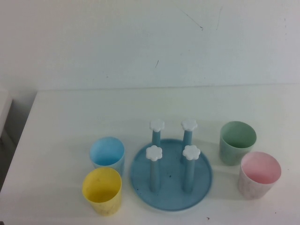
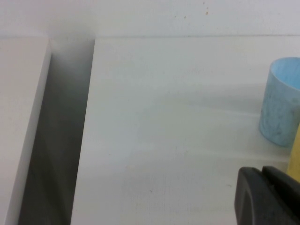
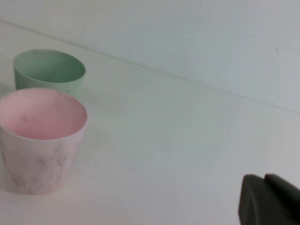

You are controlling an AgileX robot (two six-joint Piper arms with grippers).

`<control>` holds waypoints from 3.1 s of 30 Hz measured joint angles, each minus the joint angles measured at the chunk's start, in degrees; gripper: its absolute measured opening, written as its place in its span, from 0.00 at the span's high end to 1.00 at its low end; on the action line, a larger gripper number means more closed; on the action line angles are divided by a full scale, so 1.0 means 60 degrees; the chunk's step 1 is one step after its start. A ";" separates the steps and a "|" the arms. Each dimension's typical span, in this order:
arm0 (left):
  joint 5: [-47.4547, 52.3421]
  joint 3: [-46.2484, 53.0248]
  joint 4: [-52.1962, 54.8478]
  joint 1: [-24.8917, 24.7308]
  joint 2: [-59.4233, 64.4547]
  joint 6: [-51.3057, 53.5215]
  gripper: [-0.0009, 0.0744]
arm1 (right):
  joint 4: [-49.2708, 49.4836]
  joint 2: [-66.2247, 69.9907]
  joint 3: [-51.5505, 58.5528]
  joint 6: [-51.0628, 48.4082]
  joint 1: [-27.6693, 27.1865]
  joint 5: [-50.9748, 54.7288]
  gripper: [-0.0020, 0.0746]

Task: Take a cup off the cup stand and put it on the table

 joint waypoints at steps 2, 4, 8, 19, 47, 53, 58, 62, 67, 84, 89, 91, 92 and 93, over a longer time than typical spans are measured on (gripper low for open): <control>0.0000 0.0000 0.0000 0.0000 0.0000 0.0000 0.99 | 0.0139 -0.0382 0.0302 0.0015 -0.0353 0.0021 0.98; 0.0000 0.0000 0.0000 0.0000 0.0000 0.0000 0.99 | 0.0299 -0.0578 0.0445 0.0015 -0.0543 0.0093 0.98; 0.0000 0.0000 0.0000 0.0000 0.0000 0.0000 0.99 | 0.0455 -0.0649 0.0465 0.0015 -0.0688 0.0860 0.98; 0.0000 0.0000 0.0000 0.0000 0.0000 0.0000 0.99 | 0.0477 -0.0649 0.0465 0.0015 -0.0711 0.1170 0.98; 0.0000 0.0000 0.0000 0.0000 0.0000 -0.0018 0.99 | 0.0734 -0.0649 0.0465 0.0015 -0.0711 0.1223 0.98; 0.0000 0.0000 0.0000 0.0000 0.0000 -0.0018 0.99 | 0.0734 -0.0649 0.0465 0.0015 -0.0711 0.1229 0.98; 0.0000 0.0000 -0.0006 0.0000 0.0000 -0.0018 0.99 | 0.0734 -0.0649 0.0465 0.0015 -0.0711 0.1229 0.98; 0.0000 0.0000 -0.0006 0.0000 0.0000 0.0004 0.99 | 0.0734 -0.0649 0.0465 0.0111 -0.0711 0.1229 0.98; 0.0000 0.0000 -0.0006 0.0000 0.0000 0.0002 0.99 | 0.0642 -0.0649 0.0465 0.1561 -0.0711 0.1229 0.98; 0.0000 0.0000 -0.0006 0.0000 0.0000 0.0002 0.99 | 0.0046 -0.0649 0.0465 0.1721 -0.0711 0.1245 0.98; 0.0000 0.0000 -0.0006 0.0000 0.0000 0.0002 0.99 | 0.0040 -0.0649 0.0465 0.1639 -0.0711 0.1245 0.98; 0.0000 0.0000 -0.0006 0.0000 0.0000 0.0002 0.99 | 0.0040 -0.0649 0.0465 0.1639 -0.0711 0.1245 0.98; 0.0000 0.0000 -0.0006 0.0000 0.0000 0.0002 0.99 | 0.0040 -0.0649 0.0465 0.1639 -0.0711 0.1245 0.98; 0.0000 0.0000 -0.0006 0.0000 0.0000 0.0002 0.99 | 0.0040 -0.0649 0.0465 0.1639 -0.0711 0.1245 0.98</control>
